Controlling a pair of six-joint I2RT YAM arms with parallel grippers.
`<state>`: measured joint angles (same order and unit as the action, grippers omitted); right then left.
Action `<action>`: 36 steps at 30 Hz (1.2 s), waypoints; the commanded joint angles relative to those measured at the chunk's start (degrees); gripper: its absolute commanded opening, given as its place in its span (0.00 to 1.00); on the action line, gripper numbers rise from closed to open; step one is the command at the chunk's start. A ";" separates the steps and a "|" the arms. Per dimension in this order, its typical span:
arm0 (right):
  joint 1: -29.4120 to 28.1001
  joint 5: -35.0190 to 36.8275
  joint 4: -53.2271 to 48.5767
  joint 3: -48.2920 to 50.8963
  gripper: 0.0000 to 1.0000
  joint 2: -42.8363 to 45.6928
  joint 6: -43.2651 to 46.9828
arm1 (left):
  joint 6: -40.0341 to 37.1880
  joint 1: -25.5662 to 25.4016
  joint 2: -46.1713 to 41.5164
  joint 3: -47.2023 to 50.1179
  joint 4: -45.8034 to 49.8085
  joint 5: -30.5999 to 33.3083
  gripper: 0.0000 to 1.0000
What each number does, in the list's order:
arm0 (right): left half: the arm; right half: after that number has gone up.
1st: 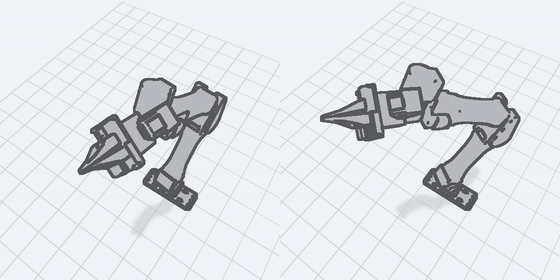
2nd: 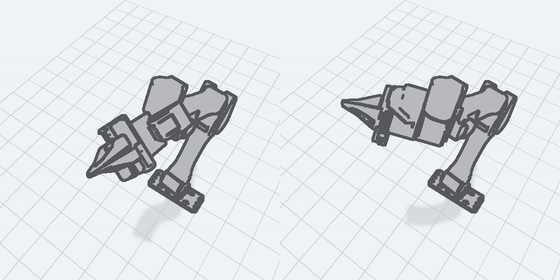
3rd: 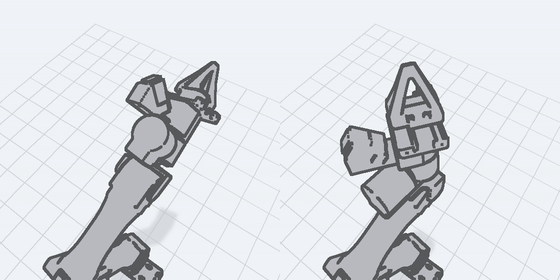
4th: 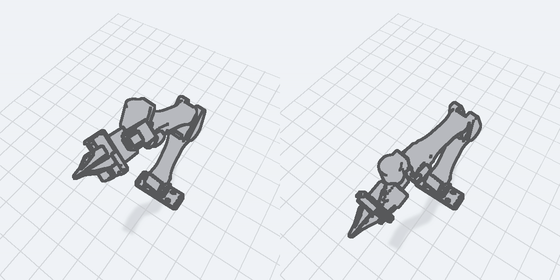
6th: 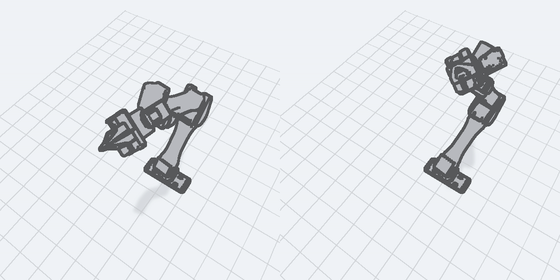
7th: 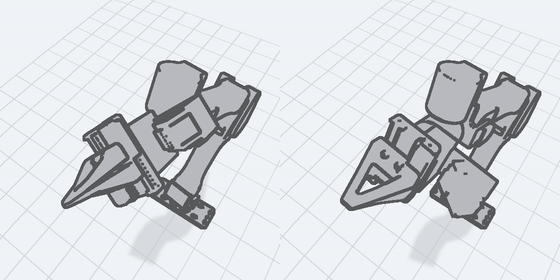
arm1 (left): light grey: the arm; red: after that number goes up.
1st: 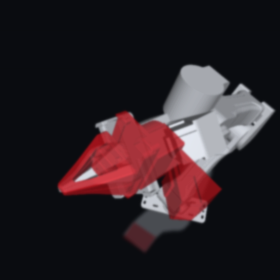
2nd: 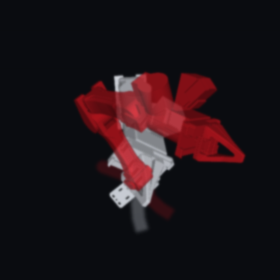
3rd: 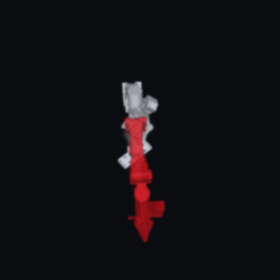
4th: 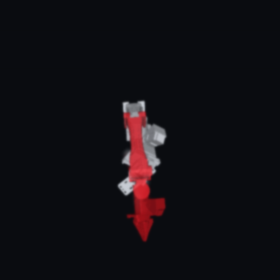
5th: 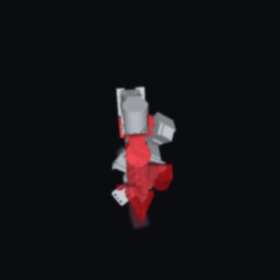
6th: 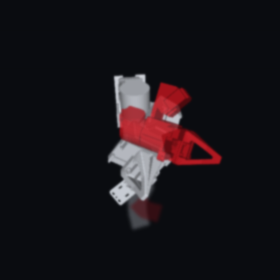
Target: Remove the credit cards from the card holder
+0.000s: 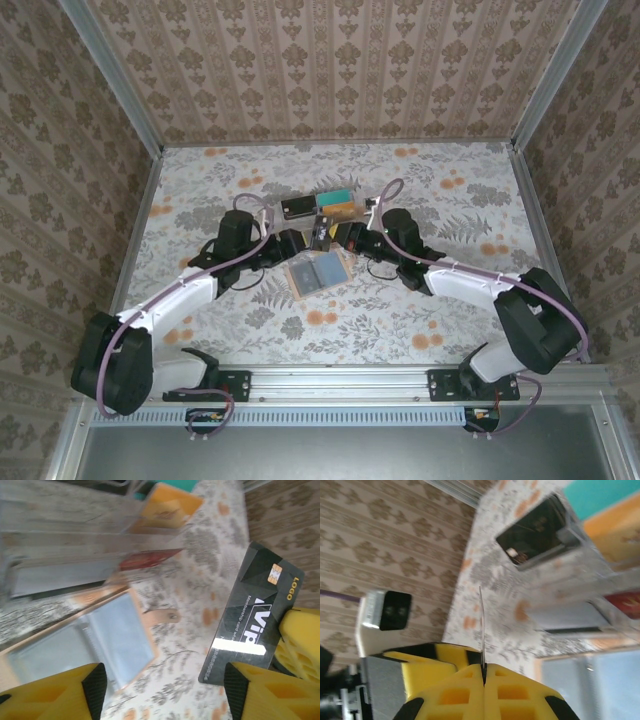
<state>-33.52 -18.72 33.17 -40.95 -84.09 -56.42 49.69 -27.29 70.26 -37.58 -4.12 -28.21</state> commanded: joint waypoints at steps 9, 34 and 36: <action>0.33 -2.09 10.69 0.26 0.00 4.03 -8.99 | 16.18 -0.14 -2.56 1.26 -20.01 -8.27 0.70; 1.17 -1.87 6.31 0.42 0.10 6.72 -9.87 | 17.10 -0.54 -0.64 0.93 -24.57 -10.97 0.00; 1.32 -1.06 -1.34 -0.78 0.27 8.11 -7.92 | 13.61 -0.33 -1.11 -0.09 -19.72 -10.27 0.00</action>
<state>-32.62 -20.12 39.22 -40.45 -78.87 -66.46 68.55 -28.05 69.52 -36.45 -30.37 -38.85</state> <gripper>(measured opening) 0.221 0.048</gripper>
